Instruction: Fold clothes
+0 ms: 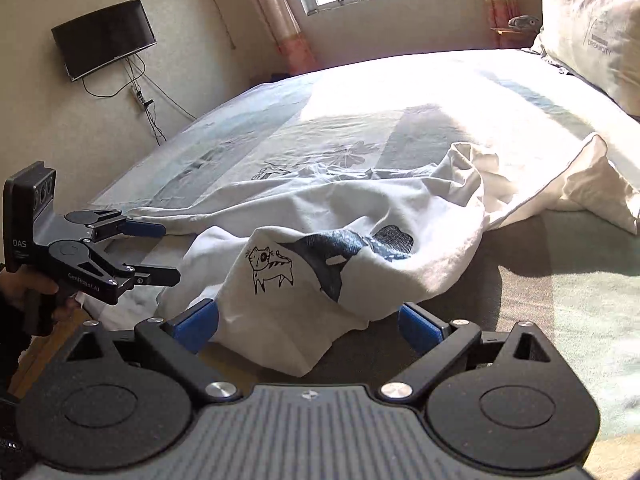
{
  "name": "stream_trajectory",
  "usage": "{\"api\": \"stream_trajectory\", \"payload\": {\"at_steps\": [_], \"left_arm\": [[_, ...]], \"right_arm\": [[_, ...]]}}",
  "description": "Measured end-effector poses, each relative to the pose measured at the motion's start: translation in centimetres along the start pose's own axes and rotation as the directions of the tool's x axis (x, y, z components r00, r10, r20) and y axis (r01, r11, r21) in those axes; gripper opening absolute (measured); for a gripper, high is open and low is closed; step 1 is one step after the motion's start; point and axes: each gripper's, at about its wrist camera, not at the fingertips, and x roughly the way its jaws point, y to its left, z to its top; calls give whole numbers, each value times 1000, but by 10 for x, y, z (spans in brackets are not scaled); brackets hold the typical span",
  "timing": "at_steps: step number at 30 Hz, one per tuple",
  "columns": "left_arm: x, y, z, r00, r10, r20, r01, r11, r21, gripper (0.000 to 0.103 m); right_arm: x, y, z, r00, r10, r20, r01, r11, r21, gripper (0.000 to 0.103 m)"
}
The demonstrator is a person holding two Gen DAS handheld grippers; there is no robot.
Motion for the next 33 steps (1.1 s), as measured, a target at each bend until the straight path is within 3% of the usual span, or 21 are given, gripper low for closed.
{"api": "stream_trajectory", "payload": {"at_steps": [6, 9, 11, 19, 25, 29, 32, 33], "left_arm": [[65, 25, 35, 990, -135, -48, 135, 991, -3, 102], [105, 34, 39, 968, -211, -138, 212, 977, -5, 102], [109, 39, 38, 959, -238, -155, 236, 971, -32, 102], [127, 58, 35, 912, -346, -219, 322, 936, -140, 102], [148, 48, 60, 859, -323, -397, 315, 945, -88, 102], [153, 59, 65, 842, -355, -405, 298, 934, -199, 102], [156, 50, 69, 830, -319, -456, 293, 947, -130, 102], [158, 43, 70, 827, -290, -482, 287, 954, -81, 102]], "right_arm": [[76, -24, 54, 999, 5, -48, -9, 996, -85, 102], [123, -39, 62, 987, 6, -163, -22, 995, -95, 102], [146, -50, 57, 963, -2, -268, -22, 996, -86, 102], [155, -60, 49, 947, -16, -321, 19, 1000, 8, 103], [175, -55, 63, 910, -92, -404, 122, 991, 50, 103], [184, -58, 74, 879, -109, -463, 184, 976, 119, 103], [178, -75, 85, 858, -66, -510, 257, 914, 315, 103], [170, -83, 85, 861, -65, -505, 277, 893, 356, 103]]}}
